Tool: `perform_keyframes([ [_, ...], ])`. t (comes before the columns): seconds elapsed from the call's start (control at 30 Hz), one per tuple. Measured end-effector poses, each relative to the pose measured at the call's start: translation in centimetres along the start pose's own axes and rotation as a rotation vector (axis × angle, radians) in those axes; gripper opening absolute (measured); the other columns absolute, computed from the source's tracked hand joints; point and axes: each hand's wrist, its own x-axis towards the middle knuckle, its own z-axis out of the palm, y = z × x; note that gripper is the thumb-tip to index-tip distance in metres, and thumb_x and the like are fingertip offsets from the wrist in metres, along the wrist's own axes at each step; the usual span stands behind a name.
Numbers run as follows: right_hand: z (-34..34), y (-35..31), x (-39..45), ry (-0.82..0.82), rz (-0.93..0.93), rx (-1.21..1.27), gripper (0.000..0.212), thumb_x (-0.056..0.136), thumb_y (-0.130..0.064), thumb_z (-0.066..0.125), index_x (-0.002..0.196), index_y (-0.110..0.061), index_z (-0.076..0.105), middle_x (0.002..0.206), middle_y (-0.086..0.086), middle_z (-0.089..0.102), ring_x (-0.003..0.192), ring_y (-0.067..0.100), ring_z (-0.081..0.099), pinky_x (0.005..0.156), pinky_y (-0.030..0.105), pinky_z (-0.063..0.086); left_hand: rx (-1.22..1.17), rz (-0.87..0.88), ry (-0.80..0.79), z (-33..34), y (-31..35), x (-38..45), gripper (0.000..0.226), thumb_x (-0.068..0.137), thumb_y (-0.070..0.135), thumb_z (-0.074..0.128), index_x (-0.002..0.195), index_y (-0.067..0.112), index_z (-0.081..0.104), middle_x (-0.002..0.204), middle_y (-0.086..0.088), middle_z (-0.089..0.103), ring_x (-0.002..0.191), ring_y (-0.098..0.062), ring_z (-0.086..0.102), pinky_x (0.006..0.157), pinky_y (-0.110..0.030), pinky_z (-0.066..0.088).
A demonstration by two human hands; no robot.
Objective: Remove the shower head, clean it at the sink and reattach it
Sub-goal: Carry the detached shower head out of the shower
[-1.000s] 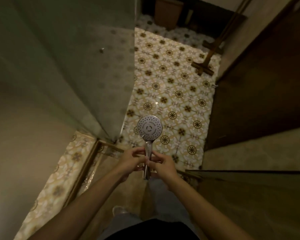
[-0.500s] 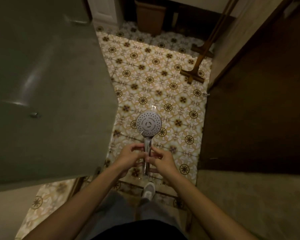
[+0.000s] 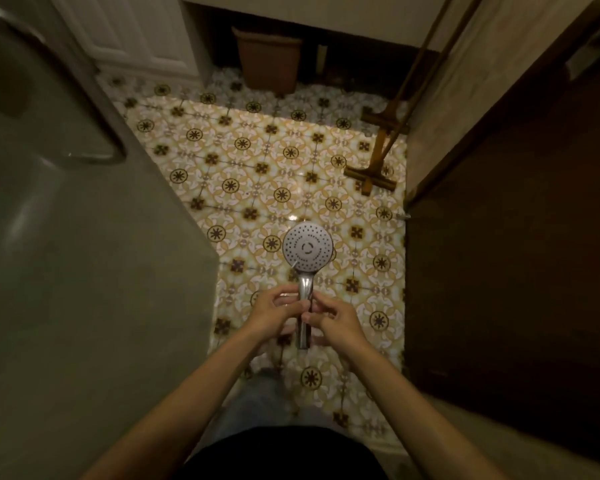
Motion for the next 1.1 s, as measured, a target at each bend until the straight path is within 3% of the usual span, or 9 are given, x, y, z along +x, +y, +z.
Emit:
perform_keyframes([
  [0.13,0.3,-5.4,5.1,-0.031,0.018,-0.017,0.052,0.091,0.007,0.069,0.135,-0.021,0.066,0.082,-0.012,0.076,0.070,0.002,0.075,0.056,0.023,0.059,0.025,0.011,-0.012,-1.2,5.4,5.0,0.036,0.083,0.006,0.079,0.117,0.013,0.068,0.108,-0.012,0.076,0.095,-0.024,0.074,0.079,-0.041,0.062],
  [0.23,0.4,-9.4,8.6,-0.072,0.036,0.023,0.049,0.093,0.008,0.065,0.105,-0.039,0.070,0.080,-0.018,0.079,0.070,0.002,0.077,0.054,0.020,0.058,0.033,0.027,-0.004,-1.6,9.8,8.5,0.036,0.083,0.006,0.079,0.117,0.011,0.068,0.104,-0.012,0.077,0.089,-0.021,0.076,0.068,-0.035,0.062],
  [0.3,0.2,-11.9,11.4,-0.080,0.043,0.060,0.048,0.092,0.009,0.065,0.096,-0.039,0.069,0.085,-0.016,0.081,0.073,0.003,0.078,0.054,0.022,0.059,0.029,0.033,0.002,-1.6,12.7,11.1,0.036,0.083,0.005,0.079,0.117,0.010,0.068,0.098,-0.007,0.078,0.082,-0.014,0.077,0.062,-0.027,0.060],
  [0.47,-1.7,-18.6,19.6,-0.061,0.058,0.079,0.046,0.090,0.009,0.069,0.101,-0.036,0.071,0.087,-0.016,0.081,0.078,0.004,0.078,0.055,0.023,0.060,0.045,0.031,-0.001,-0.5,19.6,18.8,0.034,0.084,0.006,0.077,0.116,0.013,0.068,0.102,-0.004,0.078,0.088,-0.014,0.076,0.070,-0.028,0.061],
  [0.67,-5.5,-28.6,28.6,-0.119,0.058,0.051,0.048,0.090,0.009,0.069,0.127,-0.023,0.067,0.089,-0.011,0.082,0.078,0.008,0.078,0.057,0.026,0.061,-0.006,0.049,0.056,2.6,28.1,27.5,0.033,0.084,0.002,0.076,0.115,0.010,0.069,0.084,0.002,0.078,0.076,-0.012,0.076,0.061,-0.026,0.060],
  [0.77,-6.6,-32.9,31.2,-0.135,0.049,0.004,0.051,0.090,0.009,0.068,0.130,-0.021,0.069,0.094,-0.006,0.081,0.085,0.011,0.077,0.059,0.028,0.062,-0.010,0.059,0.057,3.4,31.8,30.3,0.026,0.084,0.005,0.076,0.107,0.019,0.073,0.092,-0.003,0.079,0.082,-0.017,0.076,0.065,-0.028,0.061],
  [0.87,-7.5,-37.0,35.0,-0.150,0.033,-0.036,0.051,0.090,0.007,0.069,0.131,-0.023,0.069,0.102,-0.001,0.080,0.093,0.014,0.076,0.062,0.029,0.063,-0.020,0.068,0.057,3.8,35.9,33.7,0.024,0.084,0.006,0.077,0.094,0.028,0.077,0.088,0.003,0.080,0.082,-0.014,0.077,0.064,-0.025,0.060],
  [1.0,-7.2,-41.6,40.2,-0.155,0.035,-0.080,0.054,0.090,0.005,0.071,0.138,-0.018,0.064,0.114,0.005,0.077,0.104,0.023,0.074,0.079,0.042,0.066,-0.042,0.034,0.093,3.2,40.6,38.4,0.028,0.084,0.004,0.077,0.104,0.022,0.072,0.088,0.004,0.080,0.082,-0.013,0.077,0.066,-0.027,0.062],
  [1.1,-6.5,-45.6,44.9,-0.187,0.015,-0.091,0.053,0.089,0.006,0.071,0.135,-0.020,0.068,0.110,0.004,0.079,0.096,0.019,0.077,0.070,0.036,0.065,-0.064,0.038,0.097,1.8,44.6,42.5,0.032,0.084,0.004,0.077,0.110,0.021,0.072,0.093,0.001,0.080,0.085,-0.015,0.076,0.074,-0.032,0.063],
])
